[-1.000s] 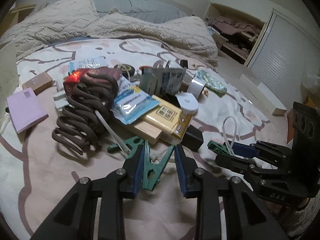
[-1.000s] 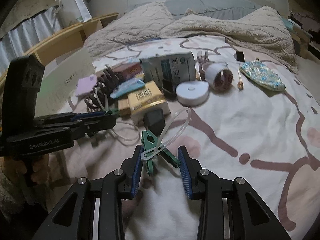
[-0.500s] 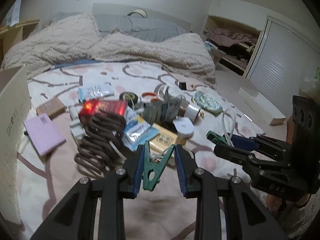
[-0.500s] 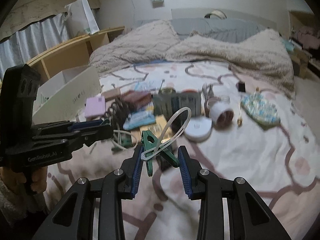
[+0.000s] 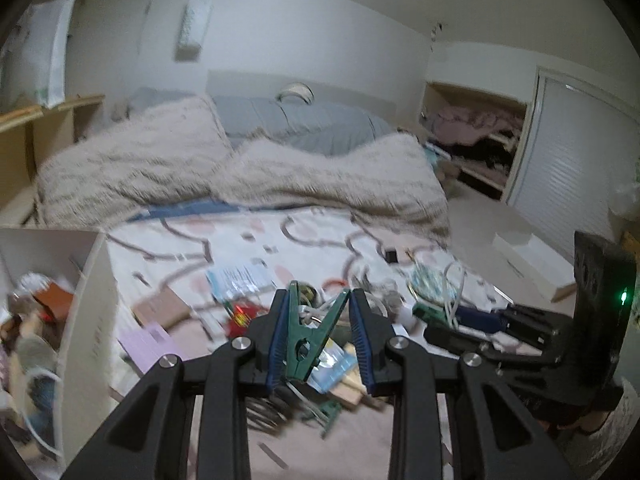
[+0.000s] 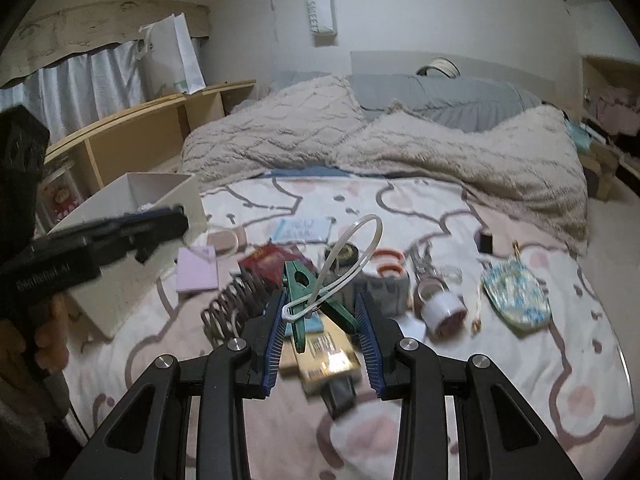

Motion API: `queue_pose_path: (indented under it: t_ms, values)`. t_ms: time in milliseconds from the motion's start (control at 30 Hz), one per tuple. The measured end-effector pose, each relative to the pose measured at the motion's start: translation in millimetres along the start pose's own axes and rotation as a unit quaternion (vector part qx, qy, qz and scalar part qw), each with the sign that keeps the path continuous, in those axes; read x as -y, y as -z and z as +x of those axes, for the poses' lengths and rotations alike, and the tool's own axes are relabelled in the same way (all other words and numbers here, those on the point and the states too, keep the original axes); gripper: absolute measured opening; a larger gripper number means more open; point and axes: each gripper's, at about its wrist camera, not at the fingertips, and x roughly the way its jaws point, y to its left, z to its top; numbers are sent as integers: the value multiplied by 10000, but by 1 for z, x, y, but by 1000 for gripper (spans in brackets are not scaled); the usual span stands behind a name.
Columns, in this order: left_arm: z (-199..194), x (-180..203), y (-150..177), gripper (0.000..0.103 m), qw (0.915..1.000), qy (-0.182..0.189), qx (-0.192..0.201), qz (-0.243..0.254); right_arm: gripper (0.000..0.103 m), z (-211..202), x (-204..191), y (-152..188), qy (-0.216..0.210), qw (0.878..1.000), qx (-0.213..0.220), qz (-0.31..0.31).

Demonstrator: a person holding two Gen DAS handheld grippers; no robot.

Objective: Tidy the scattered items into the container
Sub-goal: 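Lift and carry both green clothespins with both tools over the SHOES box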

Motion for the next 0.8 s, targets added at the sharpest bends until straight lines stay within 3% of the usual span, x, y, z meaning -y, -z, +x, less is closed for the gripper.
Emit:
queue_pose_path:
  t_ms: [367, 800]
  values:
    - [-51, -75, -25, 30, 9943, -777, 628, -376, 36, 20, -60, -50, -392, 9976, 292, -485]
    - [-105, -158, -17, 30, 9773, -1811, 847, -707, 36, 55, -147, -77, -1090, 9904, 227, -820]
